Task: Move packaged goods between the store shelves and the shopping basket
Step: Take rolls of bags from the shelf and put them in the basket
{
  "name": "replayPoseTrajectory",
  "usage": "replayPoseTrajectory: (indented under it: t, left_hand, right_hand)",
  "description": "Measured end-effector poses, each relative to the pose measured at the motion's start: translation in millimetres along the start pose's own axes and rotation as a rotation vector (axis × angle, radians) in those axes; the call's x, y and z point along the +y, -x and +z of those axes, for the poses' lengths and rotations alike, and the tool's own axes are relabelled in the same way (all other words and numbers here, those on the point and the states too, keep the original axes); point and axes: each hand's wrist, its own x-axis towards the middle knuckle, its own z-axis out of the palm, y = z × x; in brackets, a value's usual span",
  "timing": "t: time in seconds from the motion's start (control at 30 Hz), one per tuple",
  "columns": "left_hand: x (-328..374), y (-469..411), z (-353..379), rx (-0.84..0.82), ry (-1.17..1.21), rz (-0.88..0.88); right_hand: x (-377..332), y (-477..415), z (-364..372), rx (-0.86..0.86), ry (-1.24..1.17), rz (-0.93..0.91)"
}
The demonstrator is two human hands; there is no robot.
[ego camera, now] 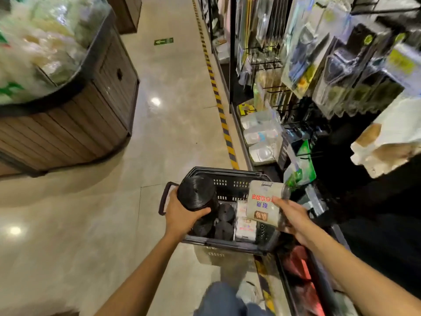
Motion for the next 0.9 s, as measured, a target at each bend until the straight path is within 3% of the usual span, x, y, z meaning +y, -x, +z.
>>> replayPoseTrajectory:
  t: [0.27,0.57,0.73,0.9]
  left_hand:
    - [-58.9,-101.3,52.7,-0.163,-0.105,-0.15]
    - [-171.8,-223.8,123.5,-0.141,-0.201,-0.218]
    - [-252.8,-277.8,174.9,-0.135,-0.181,-0.252]
    - [-326.9,-303.7,215.8,-0.227,-0.164,-0.278]
  right_hand:
    - [-3.5,-123.5,37.1,0.062,0.038,0.198]
    - [53.3,-282.6,62.5,0.117,0.155,0.333]
    - [107.6,-356.0,64.2,0.079,0.315,0.393]
    - [149.2,-405.3,59.6,0.035,0.573,0.322]
